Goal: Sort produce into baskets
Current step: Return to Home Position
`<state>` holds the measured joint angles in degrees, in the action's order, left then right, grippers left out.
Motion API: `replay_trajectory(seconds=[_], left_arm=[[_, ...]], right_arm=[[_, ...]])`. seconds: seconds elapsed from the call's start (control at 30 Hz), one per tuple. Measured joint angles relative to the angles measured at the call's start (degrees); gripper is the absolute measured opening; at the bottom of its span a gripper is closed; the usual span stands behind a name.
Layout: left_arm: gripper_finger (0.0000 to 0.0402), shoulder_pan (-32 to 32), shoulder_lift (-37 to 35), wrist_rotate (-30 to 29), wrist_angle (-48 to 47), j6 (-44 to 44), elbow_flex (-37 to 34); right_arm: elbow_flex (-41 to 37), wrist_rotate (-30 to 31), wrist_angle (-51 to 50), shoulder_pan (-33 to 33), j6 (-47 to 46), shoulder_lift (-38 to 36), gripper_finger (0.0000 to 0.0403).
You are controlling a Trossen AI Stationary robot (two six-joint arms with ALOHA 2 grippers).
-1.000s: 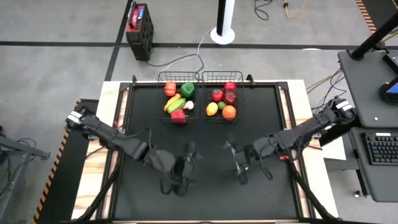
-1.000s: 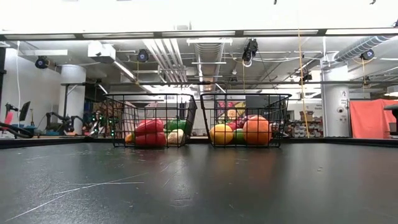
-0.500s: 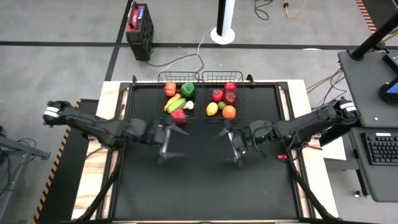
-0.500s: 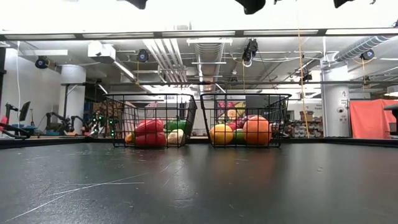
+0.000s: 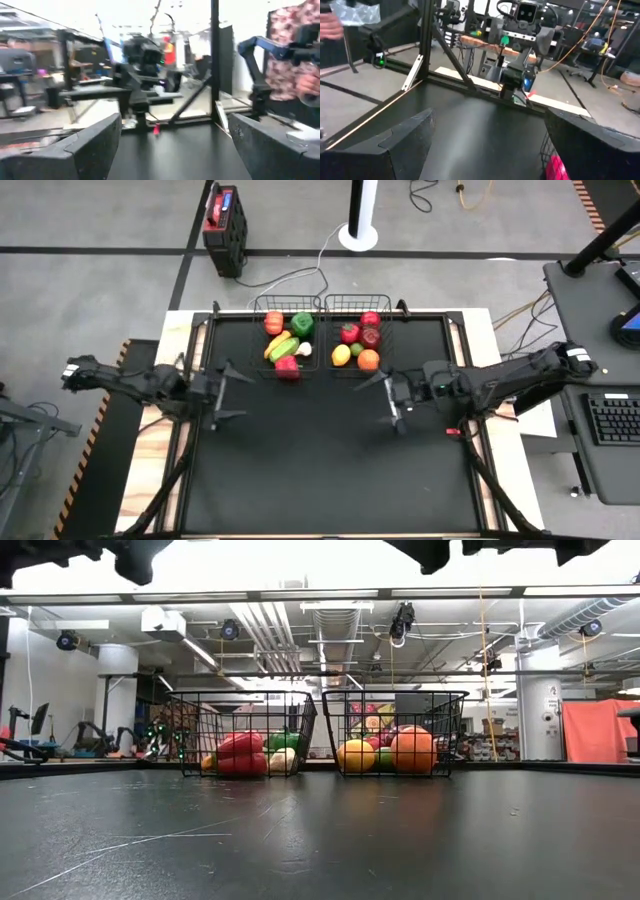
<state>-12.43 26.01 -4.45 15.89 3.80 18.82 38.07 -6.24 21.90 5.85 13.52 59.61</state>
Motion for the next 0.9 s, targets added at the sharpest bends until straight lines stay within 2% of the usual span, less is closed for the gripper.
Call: replay_trajectory(seconds=[0.17,0.47,0.73,0.9], left_arm=[[0.0348,0.20,-11.51,-3.99,-11.22,0.05,0.20],[0.0348,0.20,-25.51,-4.11,-21.70,0.16,-0.12],[0.0348,0.22,-25.86,-4.75,-21.95,-1.00,-2.03],[0.0348,0.25,-26.00,-5.47,-17.01,-1.89,-5.75]], right_arm=[[-4.95,-0.02,-0.38,-0.70,-1.62,-8.35,0.0364],[-14.30,0.08,0.22,-0.90,-2.88,-24.89,0.0364],[-23.77,0.21,2.47,-0.90,-5.01,-37.26,0.0364],[-29.43,0.24,4.15,-0.90,-6.51,-45.03,0.0364]])
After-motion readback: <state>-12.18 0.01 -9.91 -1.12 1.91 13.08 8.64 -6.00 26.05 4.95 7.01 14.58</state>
